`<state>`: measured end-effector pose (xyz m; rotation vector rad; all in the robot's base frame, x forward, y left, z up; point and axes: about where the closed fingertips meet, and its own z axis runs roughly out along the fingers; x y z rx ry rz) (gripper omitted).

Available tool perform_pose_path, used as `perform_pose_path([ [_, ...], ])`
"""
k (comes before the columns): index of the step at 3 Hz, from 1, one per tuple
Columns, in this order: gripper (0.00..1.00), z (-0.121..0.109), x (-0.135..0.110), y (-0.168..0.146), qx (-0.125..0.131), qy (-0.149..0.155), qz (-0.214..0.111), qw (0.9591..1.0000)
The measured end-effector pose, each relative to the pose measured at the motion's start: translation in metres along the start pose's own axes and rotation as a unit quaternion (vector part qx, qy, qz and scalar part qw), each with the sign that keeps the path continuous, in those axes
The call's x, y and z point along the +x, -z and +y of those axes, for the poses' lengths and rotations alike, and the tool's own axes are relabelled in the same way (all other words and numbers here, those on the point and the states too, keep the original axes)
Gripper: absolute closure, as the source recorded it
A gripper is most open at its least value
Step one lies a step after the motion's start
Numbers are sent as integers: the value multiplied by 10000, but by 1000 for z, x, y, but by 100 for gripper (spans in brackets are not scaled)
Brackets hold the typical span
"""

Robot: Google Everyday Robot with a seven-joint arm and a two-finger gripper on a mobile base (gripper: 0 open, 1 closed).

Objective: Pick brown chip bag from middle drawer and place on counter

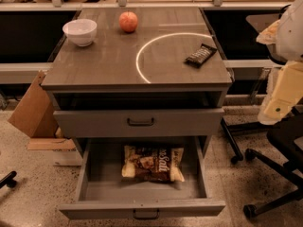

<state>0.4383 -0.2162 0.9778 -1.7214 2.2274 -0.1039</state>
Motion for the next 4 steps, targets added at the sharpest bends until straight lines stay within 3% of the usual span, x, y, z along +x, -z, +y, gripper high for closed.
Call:
perform_pose_path([
  [2, 0, 8, -5, -9, -56, 109, -102, 9999],
  [4, 0, 41, -18, -76, -410, 375, -484, 9973],
])
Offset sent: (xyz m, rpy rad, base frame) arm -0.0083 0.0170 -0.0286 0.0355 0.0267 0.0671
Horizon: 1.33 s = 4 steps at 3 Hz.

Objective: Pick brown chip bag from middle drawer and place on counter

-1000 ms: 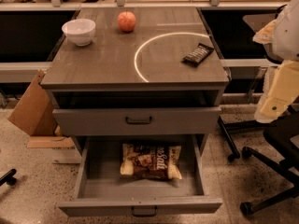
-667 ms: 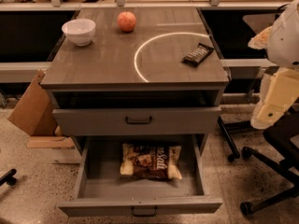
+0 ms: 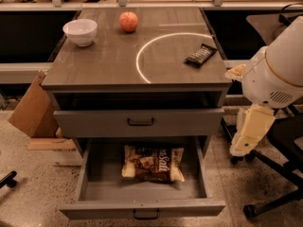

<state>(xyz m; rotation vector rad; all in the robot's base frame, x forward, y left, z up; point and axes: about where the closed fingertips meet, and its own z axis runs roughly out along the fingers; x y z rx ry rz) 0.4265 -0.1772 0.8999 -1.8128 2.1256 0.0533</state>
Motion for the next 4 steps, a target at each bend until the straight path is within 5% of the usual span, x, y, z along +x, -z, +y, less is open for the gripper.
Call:
perform_pose_path([
  [2, 0, 3, -2, -17, 7, -3, 5, 10000],
  [4, 0, 19, -3, -86, 73, -8, -114, 9999],
])
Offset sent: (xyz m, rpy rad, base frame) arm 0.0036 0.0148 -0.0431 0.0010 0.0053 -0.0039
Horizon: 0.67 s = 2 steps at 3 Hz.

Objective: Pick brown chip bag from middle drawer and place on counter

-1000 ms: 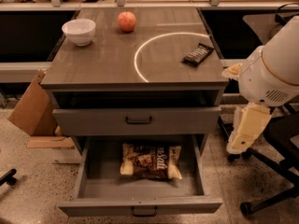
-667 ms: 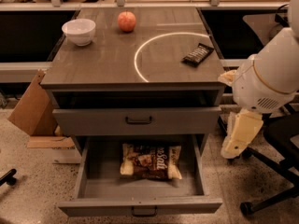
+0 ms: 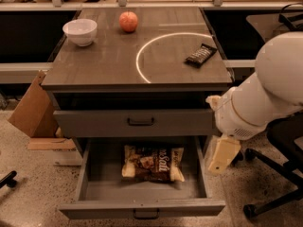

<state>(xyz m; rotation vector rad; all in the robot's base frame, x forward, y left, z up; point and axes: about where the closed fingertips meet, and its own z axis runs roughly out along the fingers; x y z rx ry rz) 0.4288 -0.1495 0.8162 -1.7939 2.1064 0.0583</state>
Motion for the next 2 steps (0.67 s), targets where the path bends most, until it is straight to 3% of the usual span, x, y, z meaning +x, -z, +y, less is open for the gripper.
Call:
perform_pose_path([
  [2, 0, 21, -3, -57, -335, -103, -248, 9991],
])
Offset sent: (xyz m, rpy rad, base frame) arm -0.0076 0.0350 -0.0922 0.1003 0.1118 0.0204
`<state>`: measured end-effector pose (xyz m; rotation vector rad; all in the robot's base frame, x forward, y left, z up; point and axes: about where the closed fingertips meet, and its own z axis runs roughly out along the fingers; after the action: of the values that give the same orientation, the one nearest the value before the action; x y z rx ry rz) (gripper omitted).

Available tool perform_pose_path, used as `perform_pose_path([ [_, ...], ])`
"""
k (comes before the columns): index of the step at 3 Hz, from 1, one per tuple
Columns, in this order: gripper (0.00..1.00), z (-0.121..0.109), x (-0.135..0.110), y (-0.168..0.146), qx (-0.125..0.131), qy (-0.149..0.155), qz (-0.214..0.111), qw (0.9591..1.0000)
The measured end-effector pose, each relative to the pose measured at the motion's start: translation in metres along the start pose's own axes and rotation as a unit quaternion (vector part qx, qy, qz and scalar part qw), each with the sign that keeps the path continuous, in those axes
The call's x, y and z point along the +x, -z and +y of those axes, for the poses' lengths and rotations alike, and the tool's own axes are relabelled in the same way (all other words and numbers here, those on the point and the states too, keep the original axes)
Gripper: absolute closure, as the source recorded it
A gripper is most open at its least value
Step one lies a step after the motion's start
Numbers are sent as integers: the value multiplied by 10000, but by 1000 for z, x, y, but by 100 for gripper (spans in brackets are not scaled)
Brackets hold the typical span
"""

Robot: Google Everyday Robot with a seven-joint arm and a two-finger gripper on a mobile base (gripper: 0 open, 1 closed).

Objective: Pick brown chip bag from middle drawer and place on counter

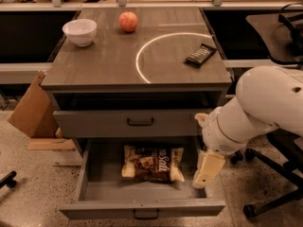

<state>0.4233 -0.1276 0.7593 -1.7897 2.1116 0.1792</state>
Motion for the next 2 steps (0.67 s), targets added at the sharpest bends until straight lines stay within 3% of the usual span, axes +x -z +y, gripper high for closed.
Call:
perform_pose_path([
  [2, 0, 5, -3, -14, -27, 171, -33, 9998],
])
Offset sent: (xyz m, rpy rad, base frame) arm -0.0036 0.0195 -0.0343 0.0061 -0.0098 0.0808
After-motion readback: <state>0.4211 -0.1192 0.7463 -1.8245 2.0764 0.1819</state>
